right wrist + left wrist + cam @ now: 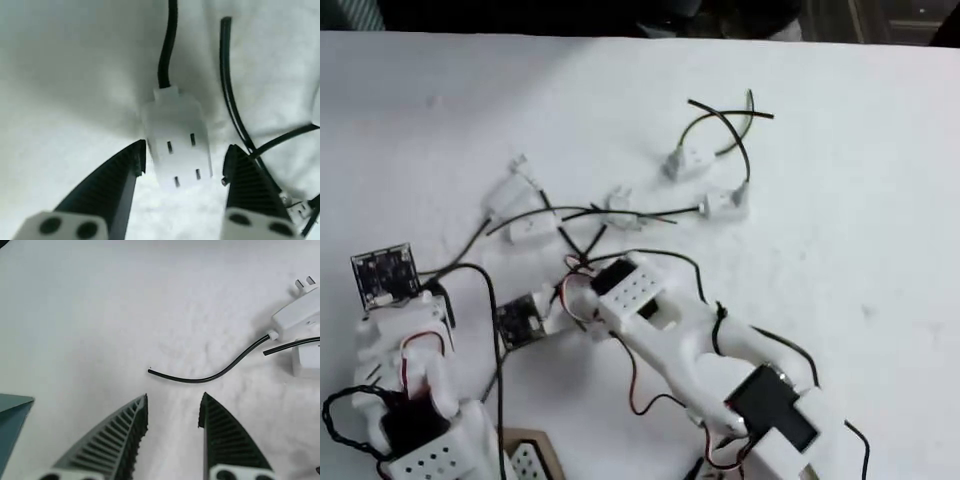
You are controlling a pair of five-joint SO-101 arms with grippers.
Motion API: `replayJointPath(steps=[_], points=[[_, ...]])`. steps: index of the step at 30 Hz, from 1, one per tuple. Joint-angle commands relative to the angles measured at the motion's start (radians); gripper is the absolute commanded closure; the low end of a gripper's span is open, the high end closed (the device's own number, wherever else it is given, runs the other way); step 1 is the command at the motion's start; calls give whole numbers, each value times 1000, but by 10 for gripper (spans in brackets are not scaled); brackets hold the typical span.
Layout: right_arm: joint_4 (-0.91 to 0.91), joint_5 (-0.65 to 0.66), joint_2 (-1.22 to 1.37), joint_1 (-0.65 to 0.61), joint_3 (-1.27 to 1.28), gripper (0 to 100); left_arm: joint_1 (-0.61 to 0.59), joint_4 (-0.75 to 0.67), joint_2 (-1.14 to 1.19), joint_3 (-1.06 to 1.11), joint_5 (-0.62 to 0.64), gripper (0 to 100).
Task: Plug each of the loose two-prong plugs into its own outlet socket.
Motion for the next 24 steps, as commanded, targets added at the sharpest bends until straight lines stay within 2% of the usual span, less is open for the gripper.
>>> replayJointPath(steps=[1, 8, 10, 17, 20, 22, 24], points=[[-8, -20, -8, -1, -37, 780, -2, -3, -10, -12, 6, 816], [28, -23, -113, 10, -37, 807, -2, -2, -10, -12, 6, 816], [51, -58, -171, 13, -37, 807, -2, -2, -10, -12, 6, 816], [62, -443, -321, 74, -31, 808, -2, -2, -10, -12, 6, 816], [56, -654, -311, 102, -34, 813, -2, -2, -10, -12, 6, 816], [50, -783, -289, 136, -46, 852, -2, 0, -10, -12, 6, 816], [25, -848, -255, 185, -78, 909, -2, 2, -10, -12, 6, 816]])
